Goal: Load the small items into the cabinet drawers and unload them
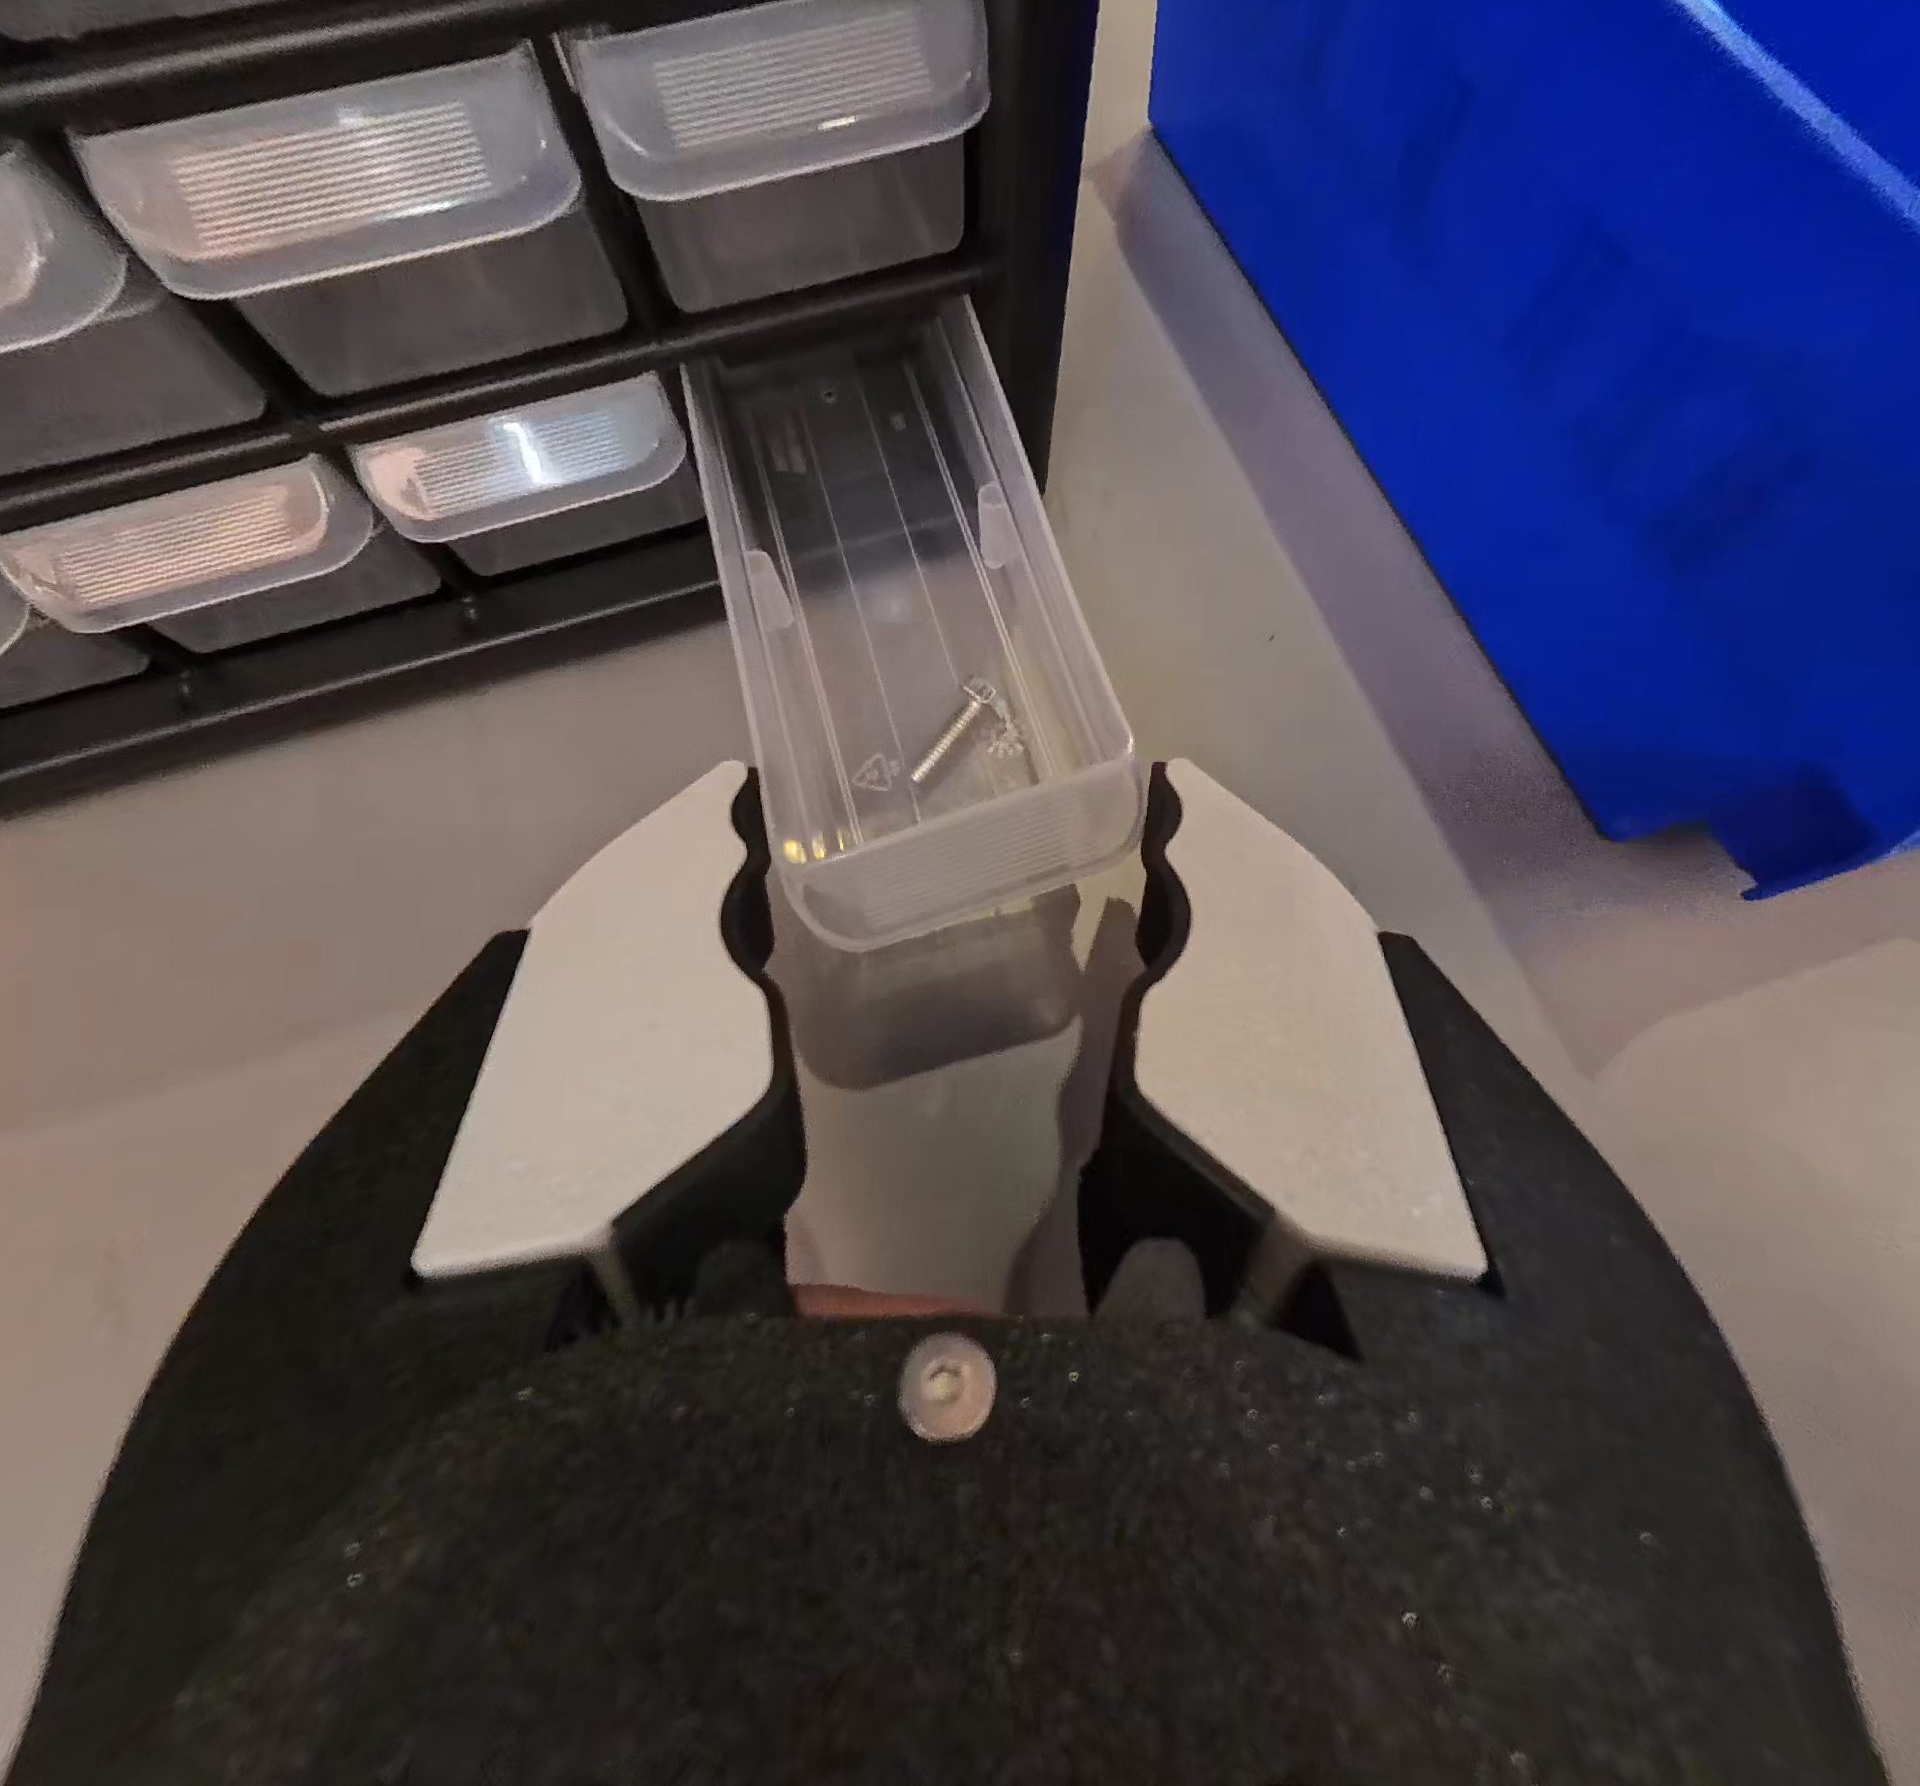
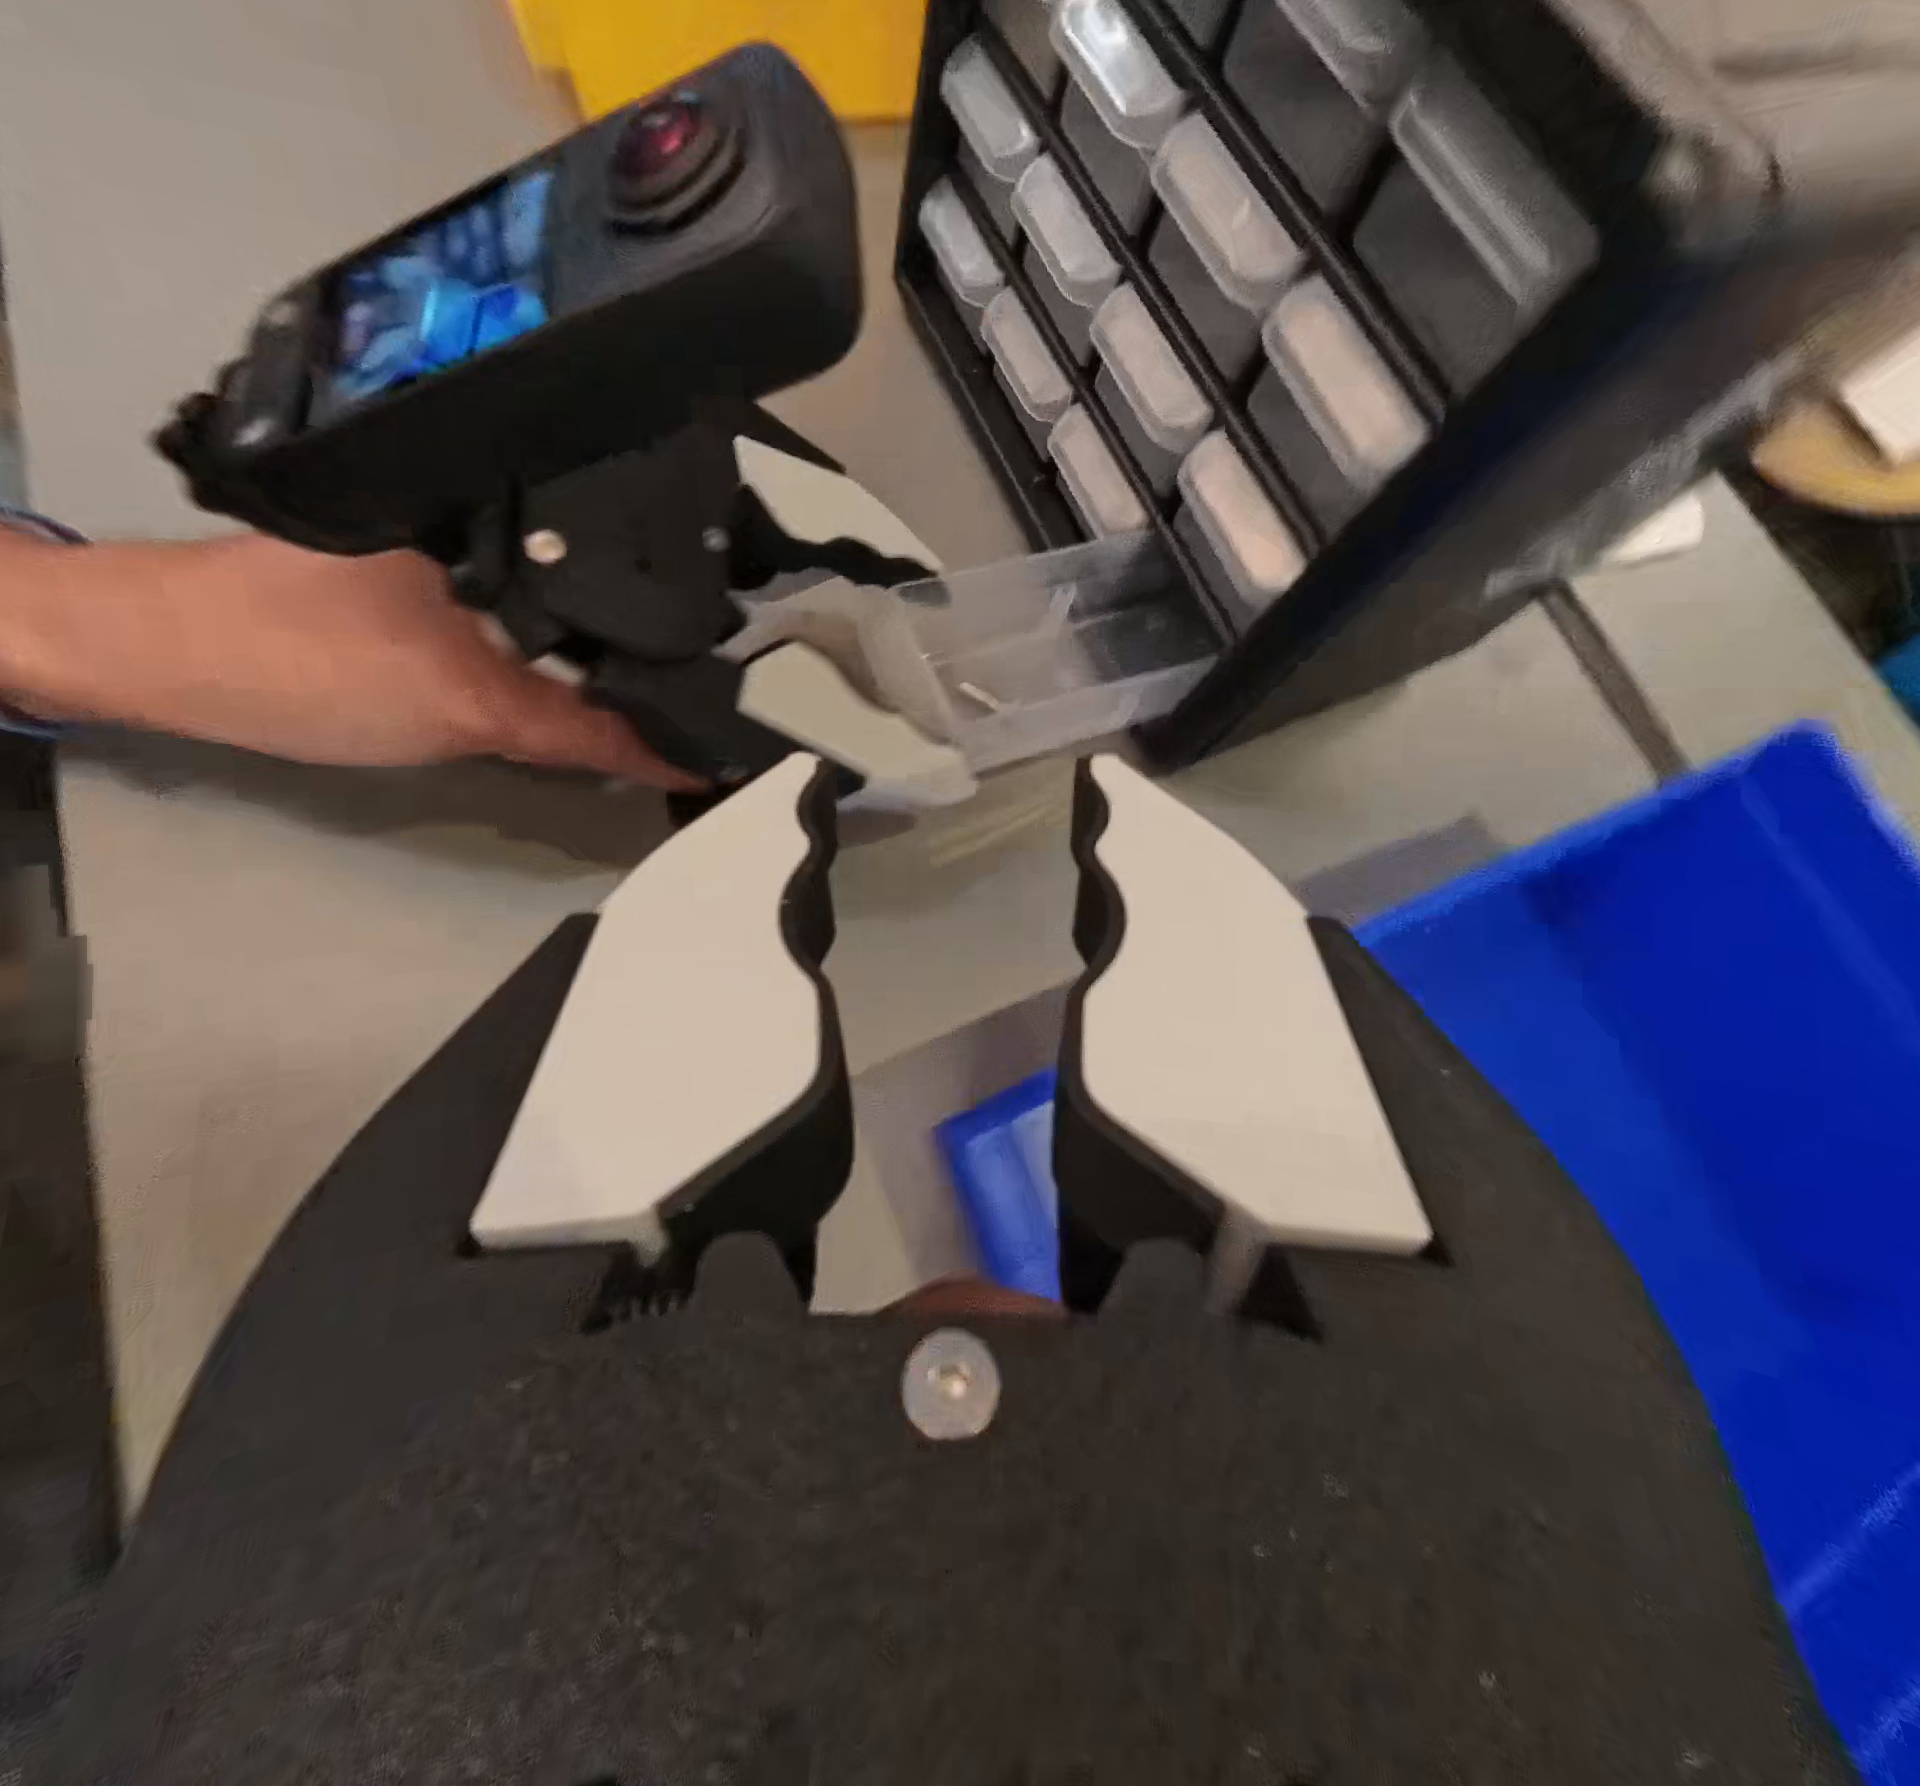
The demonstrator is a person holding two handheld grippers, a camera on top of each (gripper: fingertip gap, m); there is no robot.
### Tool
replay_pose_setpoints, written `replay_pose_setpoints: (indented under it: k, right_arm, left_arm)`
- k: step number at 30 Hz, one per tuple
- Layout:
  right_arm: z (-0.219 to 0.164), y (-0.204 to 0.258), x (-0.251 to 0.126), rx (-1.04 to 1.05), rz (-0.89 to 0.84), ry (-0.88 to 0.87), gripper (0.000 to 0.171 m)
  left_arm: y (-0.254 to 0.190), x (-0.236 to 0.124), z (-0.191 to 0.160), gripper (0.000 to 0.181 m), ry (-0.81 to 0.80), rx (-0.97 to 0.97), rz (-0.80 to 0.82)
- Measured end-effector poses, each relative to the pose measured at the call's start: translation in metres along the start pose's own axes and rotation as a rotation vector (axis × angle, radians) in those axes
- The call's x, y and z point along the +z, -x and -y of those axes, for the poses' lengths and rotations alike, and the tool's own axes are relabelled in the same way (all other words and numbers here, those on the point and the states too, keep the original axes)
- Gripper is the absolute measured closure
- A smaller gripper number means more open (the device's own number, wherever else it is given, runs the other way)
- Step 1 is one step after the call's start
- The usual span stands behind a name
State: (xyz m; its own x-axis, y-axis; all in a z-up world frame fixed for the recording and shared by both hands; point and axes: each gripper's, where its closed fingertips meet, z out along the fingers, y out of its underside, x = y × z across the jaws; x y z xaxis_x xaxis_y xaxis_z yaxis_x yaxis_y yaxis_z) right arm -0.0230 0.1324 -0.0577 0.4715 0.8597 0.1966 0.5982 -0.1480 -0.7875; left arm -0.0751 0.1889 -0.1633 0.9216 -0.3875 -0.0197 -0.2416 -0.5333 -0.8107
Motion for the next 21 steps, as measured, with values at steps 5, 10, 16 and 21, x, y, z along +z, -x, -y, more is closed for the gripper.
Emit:
replay_pose_setpoints:
  k: [5, 10, 16, 21]
  right_arm:
    - [0.011, -0.032, 0.057, -0.15, 0.245, 0.251, 0.138]
    - [-0.01, -0.026, 0.094, -0.172, 0.357, 0.429, 0.14]
    - [-0.032, -0.011, 0.114, -0.233, 0.379, 0.533, 0.139]
    - [-0.044, -0.006, 0.119, -0.293, 0.429, 0.656, 0.141]
  left_arm:
    - [-0.001, -0.001, 0.002, 0.113, -0.018, 0.003, -0.007]
    - [-0.002, -0.003, 0.001, 0.113, -0.029, 0.009, -0.006]
    - [-0.003, -0.005, -0.002, 0.112, -0.035, 0.026, -0.003]
    - [-0.004, -0.009, -0.004, 0.112, -0.041, 0.035, 0.0]
